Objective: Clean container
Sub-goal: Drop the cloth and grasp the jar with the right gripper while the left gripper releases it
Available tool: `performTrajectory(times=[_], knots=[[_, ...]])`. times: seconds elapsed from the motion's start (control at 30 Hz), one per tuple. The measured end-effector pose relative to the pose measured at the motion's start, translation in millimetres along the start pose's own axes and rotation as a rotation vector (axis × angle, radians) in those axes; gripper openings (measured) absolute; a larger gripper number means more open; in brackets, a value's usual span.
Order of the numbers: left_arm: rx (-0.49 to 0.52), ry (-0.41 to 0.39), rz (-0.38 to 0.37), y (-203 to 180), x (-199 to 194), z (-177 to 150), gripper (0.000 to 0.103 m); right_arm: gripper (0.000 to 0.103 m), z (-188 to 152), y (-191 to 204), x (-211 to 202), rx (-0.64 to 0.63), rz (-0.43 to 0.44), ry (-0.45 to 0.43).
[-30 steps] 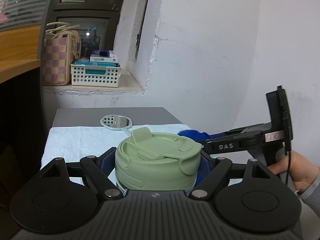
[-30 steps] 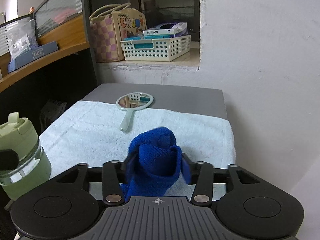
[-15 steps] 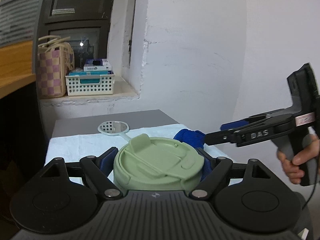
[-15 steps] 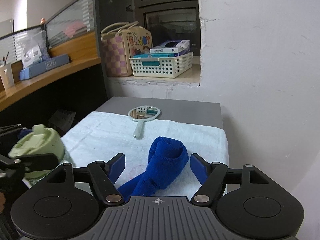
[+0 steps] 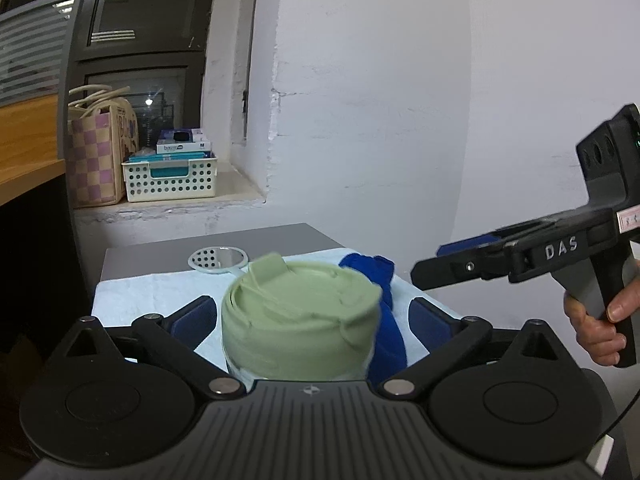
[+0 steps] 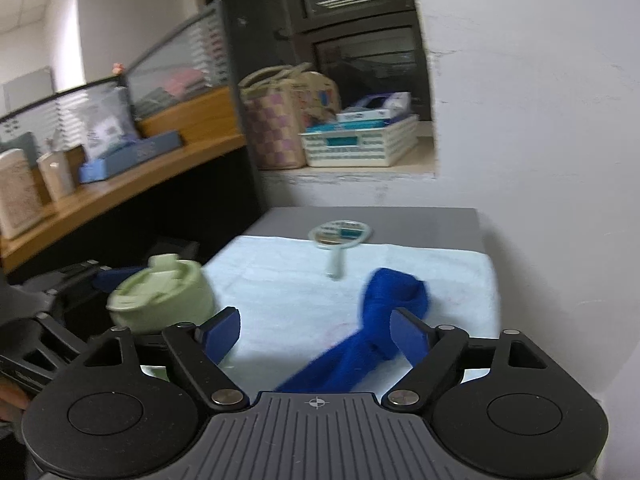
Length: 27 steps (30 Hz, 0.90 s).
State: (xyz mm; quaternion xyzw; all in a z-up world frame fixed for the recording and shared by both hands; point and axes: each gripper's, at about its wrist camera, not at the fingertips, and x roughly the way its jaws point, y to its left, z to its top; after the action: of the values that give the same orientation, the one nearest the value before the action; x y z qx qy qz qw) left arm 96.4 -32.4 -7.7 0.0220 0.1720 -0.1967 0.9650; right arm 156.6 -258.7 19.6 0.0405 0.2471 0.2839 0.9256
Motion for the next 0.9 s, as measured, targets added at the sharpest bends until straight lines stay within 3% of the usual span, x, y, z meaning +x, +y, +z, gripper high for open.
performTrajectory(times=[0.1,0.5,0.9], knots=[[0.020,0.017,0.005,-4.4,-10.1,-10.1,0.103,0.095,-0.8,12.2,-0.7,-0.033,0.038,0.002],[0.066,0.041,0.071,-17.7,-44.9,-43.5,0.103,0.103,-10.9,55.7,14.9,-0.139,0.149,0.040],[0.067,0.054,0.105,-19.0,-54.0,-59.2,0.103,0.103,-25.6,79.6,48.9,-0.204,0.114,0.046]])
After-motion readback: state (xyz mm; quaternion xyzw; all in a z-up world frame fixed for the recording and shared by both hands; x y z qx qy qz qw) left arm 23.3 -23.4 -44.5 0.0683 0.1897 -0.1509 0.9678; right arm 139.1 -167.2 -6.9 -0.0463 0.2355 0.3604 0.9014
